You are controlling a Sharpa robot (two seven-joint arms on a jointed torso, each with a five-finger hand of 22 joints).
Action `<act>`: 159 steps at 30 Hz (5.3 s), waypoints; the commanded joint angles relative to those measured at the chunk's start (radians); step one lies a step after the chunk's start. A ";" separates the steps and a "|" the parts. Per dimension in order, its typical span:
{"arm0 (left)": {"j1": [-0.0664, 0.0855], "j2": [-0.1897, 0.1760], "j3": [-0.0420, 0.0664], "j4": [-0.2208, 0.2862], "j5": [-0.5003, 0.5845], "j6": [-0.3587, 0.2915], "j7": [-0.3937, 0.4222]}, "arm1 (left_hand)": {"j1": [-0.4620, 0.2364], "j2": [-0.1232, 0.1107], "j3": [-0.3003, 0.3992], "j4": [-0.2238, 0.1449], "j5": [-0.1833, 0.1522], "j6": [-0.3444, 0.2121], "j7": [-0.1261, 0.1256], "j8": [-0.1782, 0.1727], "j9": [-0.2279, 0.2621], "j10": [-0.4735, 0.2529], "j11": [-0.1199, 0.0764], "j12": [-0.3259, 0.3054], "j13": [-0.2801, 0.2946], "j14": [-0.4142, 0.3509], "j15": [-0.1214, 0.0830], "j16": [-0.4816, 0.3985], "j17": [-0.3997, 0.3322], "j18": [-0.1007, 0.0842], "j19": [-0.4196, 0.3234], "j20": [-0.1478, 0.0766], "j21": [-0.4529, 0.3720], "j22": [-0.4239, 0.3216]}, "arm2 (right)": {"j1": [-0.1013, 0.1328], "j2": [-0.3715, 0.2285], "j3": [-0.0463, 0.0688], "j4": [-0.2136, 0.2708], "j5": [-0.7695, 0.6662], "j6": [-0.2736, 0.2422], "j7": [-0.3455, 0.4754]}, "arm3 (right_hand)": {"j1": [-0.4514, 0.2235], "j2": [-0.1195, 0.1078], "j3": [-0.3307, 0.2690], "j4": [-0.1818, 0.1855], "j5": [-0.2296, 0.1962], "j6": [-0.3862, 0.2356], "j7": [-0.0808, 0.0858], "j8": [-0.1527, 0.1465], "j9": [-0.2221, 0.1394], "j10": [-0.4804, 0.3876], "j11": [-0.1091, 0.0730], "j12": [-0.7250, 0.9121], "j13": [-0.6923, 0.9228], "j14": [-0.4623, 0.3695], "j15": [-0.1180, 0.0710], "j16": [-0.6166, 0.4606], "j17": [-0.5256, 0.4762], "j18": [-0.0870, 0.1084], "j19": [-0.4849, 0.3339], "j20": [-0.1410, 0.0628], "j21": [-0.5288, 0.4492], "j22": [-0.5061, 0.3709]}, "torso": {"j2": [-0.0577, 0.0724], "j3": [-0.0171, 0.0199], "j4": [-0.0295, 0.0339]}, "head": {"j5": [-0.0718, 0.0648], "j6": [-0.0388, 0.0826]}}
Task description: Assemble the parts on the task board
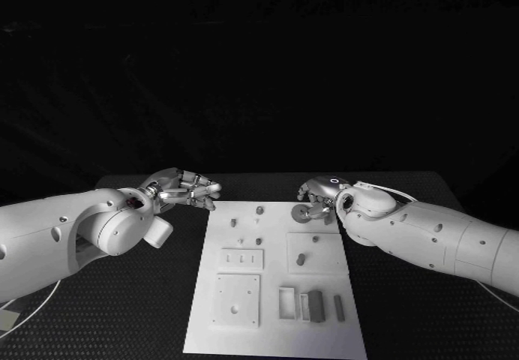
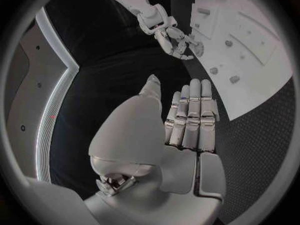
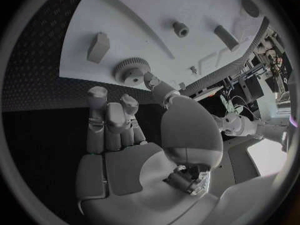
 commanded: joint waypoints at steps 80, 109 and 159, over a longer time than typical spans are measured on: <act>0.001 0.001 0.001 0.007 -0.003 0.008 -0.005 | -0.001 -0.002 0.008 0.000 -0.001 0.003 0.001 -0.008 -0.003 0.009 0.000 -0.009 0.003 0.009 0.000 -0.009 0.007 0.003 0.007 0.002 -0.005 0.003 | -0.049 0.054 -0.041 -0.074 -0.079 0.050 -0.009 | -0.018 0.072 0.002 -0.055 0.004 0.124 -0.016 0.044 0.029 -0.001 -0.010 0.013 -0.041 -0.004 -0.010 0.003 0.002 0.082 -0.008 -0.002 0.013 0.017 | 0.000 -0.0008 0.0012 | 0.000 -0.026; 0.001 -0.006 0.001 0.011 -0.003 0.006 -0.005 | -0.001 -0.002 0.009 0.001 -0.001 0.004 0.001 -0.008 -0.003 0.011 -0.001 -0.010 0.003 0.010 0.000 -0.011 0.009 0.002 0.007 0.002 -0.005 0.003 | -0.050 0.043 -0.043 -0.018 -0.119 -0.023 -0.031 | 0.013 0.128 0.032 -0.069 0.004 0.167 -0.029 0.062 0.046 0.007 -0.022 0.018 -0.050 -0.001 -0.021 0.004 0.003 0.082 -0.005 -0.001 0.017 0.020 | -0.002 -0.0004 -0.0011 | 0.002 -0.023; 0.002 -0.003 0.001 0.023 -0.002 0.003 -0.004 | -0.002 -0.003 0.009 0.000 -0.001 0.005 0.000 -0.008 -0.004 0.012 -0.001 -0.013 0.004 0.011 0.000 -0.014 0.011 0.003 0.008 0.002 -0.006 0.004 | -0.048 0.153 0.020 0.093 -0.173 -0.126 -0.114 | -0.001 0.110 0.032 -0.059 0.004 0.167 -0.031 0.058 0.049 0.013 -0.024 0.016 -0.056 -0.001 -0.023 0.005 0.003 0.082 -0.001 -0.001 0.020 0.019 | 0.000 -0.0036 0.0024 | 0.006 -0.019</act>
